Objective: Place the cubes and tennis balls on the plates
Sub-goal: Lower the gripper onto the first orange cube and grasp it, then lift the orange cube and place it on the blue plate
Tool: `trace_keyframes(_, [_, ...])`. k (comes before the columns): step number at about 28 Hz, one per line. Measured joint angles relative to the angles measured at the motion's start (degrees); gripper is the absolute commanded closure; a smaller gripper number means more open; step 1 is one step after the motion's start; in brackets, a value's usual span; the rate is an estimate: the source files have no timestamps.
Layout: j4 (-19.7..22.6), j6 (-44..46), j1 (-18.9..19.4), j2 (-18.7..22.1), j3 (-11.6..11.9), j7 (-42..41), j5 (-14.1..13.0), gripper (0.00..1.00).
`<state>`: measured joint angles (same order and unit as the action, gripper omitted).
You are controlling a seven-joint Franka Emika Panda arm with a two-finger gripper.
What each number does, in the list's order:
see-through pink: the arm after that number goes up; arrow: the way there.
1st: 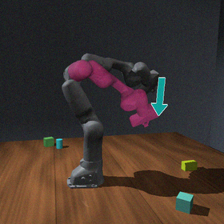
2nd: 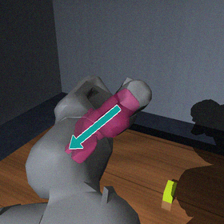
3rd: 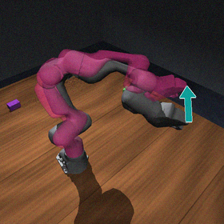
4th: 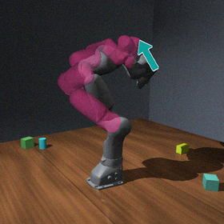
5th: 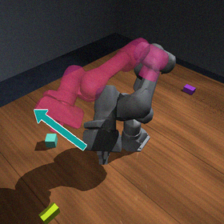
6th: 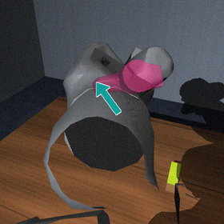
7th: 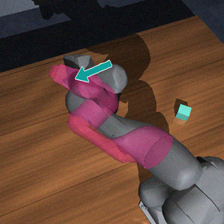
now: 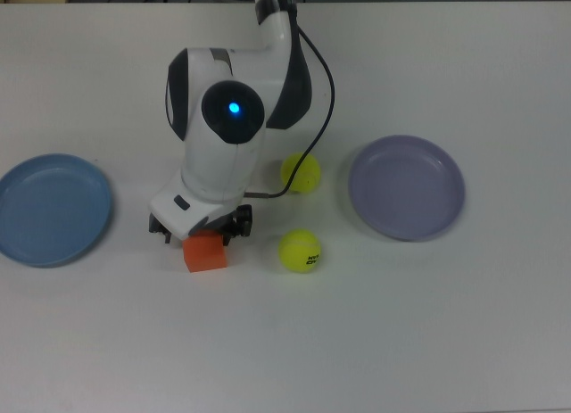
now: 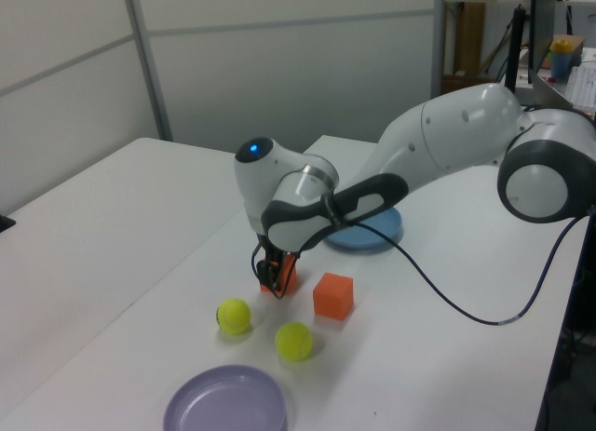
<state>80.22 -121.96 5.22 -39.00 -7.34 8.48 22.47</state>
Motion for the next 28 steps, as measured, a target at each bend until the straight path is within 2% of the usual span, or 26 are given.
trace_keyframes(1, [0.0,-0.48,0.06,-0.34,0.0,0.16,0.37,0.34])
trace_keyframes(3, [-0.01,-1.06,0.16,-0.83,0.0,0.71,0.91,0.68])
trace_keyframes(5, [-0.03,-1.24,0.2,-0.92,0.0,0.98,1.05,0.95])
trace_keyframes(6, [-0.12,-1.26,0.21,-0.92,0.0,1.02,1.05,1.0])
trace_keyframes(12, [-1.81,-1.28,0.07,-0.55,0.1,1.25,1.05,1.0])
trace_keyframes(17, [-3.51,-1.28,-0.97,2.28,1.07,1.37,1.05,1.0])
trace_keyframes(19, [-3.53,-1.05,-2.41,4.41,1.82,1.36,1.06,1.0])
trace_keyframes(23, [-3.28,-0.17,-6.94,6.73,2.24,0.13,1.19,0.91])
trace_keyframes(25, [-3.14,-0.16,-9.23,6.82,2.32,-1.07,1.72,0.84])
trace_keyframes(26, [-2.96,-0.16,-10.25,6.77,2.33,-1.61,2.17,0.77])
trace_keyframes(28, [-2.24,-0.16,-12.62,6.44,2.37,-2.51,3.44,0.26])
